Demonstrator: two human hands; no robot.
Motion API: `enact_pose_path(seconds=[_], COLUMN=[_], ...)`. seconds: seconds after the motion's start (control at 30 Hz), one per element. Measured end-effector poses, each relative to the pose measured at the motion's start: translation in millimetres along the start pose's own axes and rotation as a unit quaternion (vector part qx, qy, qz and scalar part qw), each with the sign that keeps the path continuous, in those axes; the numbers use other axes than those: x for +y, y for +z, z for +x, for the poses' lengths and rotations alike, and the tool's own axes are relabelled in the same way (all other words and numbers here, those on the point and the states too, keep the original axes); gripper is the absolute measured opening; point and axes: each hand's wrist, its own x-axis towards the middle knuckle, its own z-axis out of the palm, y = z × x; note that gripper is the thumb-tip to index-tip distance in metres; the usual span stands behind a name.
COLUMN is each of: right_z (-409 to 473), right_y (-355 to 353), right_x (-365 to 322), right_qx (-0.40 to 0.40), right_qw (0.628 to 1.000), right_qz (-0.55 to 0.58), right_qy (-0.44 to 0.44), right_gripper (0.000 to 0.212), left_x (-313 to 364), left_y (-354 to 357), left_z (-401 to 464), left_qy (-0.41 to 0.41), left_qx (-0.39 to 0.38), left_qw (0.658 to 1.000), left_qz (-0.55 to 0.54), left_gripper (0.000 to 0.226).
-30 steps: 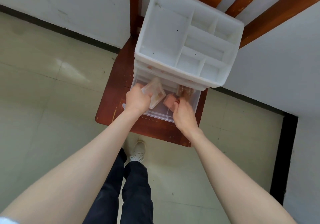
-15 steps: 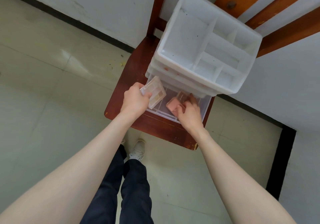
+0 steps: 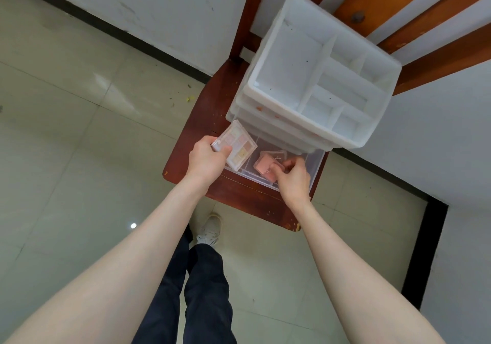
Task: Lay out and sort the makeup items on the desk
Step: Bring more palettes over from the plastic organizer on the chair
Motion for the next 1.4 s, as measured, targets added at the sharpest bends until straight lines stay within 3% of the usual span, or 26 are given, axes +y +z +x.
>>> enact_pose_path(seconds=[0.2,0.33,0.4,0.47,0.53,0.7,0.83,1.03,1.23,1.4], right_z=[-13,-30,-43,-54,-59,-55,-43,-15,-8,6], right_y=[-7,-16,-24,-31,-37,-45,-52,-52,-40,-42], right_x=[-4,1,4,8,12,16,8,-2,3,-3], right_qx=[0.003,0.003,-0.02,-0.047,-0.049,-0.013,-0.003,0.011,0.016,0.023], right_qw=[0.998,0.983,0.925,0.814,0.735,0.601,0.557,0.463,0.401,0.351], right_qz=[0.064,0.166,0.339,0.515,0.592,0.732,0.779,0.849,0.885,0.905], right_qy=[0.012,0.08,0.17,0.263,0.326,0.322,0.289,0.255,0.237,0.24], right_gripper=[0.042,0.032,0.023,0.026,0.031,0.032,0.036,0.03,0.037,0.034], left_x=[-8,-15,-13,-8,-2,13,30,36,27,38], left_y=[0,-1,2,7,13,18,23,32,39,42], left_z=[-11,-16,-23,-28,-31,-31,-22,-2,6,12], left_qy=[-0.01,-0.063,-0.116,-0.152,-0.163,-0.141,-0.136,-0.141,-0.166,-0.153], left_qx=[0.043,0.074,0.067,0.051,0.032,0.031,0.026,0.035,0.001,-0.033], left_qw=[0.998,0.991,0.977,0.952,0.934,0.893,0.857,0.838,0.779,0.751], left_qz=[-0.043,-0.093,-0.164,-0.26,-0.317,-0.427,-0.496,-0.526,-0.605,-0.642], left_gripper=[0.031,0.041,0.045,0.044,0.043,0.04,0.041,0.039,0.043,0.045])
